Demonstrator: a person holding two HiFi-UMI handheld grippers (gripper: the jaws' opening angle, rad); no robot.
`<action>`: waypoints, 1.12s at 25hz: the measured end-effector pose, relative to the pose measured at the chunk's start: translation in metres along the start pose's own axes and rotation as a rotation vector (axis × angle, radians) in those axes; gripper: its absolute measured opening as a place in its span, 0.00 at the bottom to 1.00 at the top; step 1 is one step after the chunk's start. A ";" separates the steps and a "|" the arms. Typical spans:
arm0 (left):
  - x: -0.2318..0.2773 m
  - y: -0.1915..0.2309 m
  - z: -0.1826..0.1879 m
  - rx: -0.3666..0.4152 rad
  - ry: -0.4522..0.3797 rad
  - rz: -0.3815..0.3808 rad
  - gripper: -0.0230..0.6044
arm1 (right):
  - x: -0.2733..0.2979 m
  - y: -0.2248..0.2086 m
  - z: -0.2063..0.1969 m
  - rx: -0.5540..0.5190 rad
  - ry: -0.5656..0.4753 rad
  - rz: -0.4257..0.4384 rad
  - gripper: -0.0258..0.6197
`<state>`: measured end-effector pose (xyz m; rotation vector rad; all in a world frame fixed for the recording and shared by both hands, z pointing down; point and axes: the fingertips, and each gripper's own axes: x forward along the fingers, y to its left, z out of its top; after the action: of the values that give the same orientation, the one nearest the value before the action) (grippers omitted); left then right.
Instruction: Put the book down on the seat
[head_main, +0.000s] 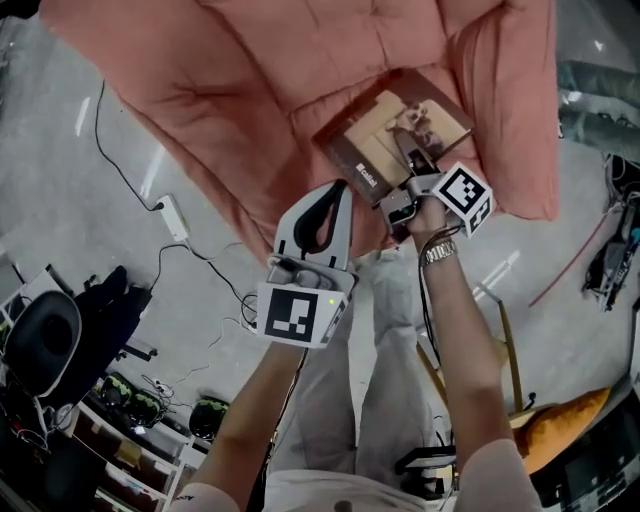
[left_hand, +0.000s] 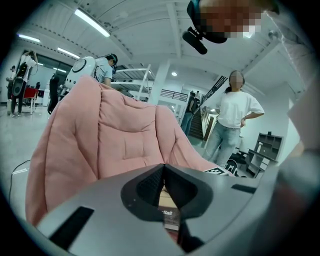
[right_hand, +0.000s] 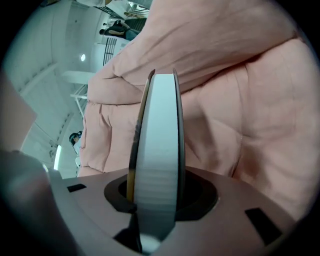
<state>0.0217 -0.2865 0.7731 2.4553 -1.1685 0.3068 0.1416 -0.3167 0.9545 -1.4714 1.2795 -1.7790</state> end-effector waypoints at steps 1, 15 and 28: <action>0.000 -0.002 -0.001 -0.003 0.003 -0.002 0.05 | 0.001 -0.002 0.000 0.014 -0.004 -0.005 0.28; -0.011 -0.044 -0.016 -0.025 0.024 -0.037 0.05 | -0.041 -0.049 0.005 -0.167 0.054 -0.315 0.43; -0.023 -0.041 0.004 -0.011 -0.005 -0.013 0.05 | -0.086 -0.034 0.000 -0.248 0.067 -0.363 0.44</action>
<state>0.0393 -0.2490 0.7506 2.4541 -1.1526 0.2897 0.1725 -0.2305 0.9443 -1.8965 1.3740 -1.9626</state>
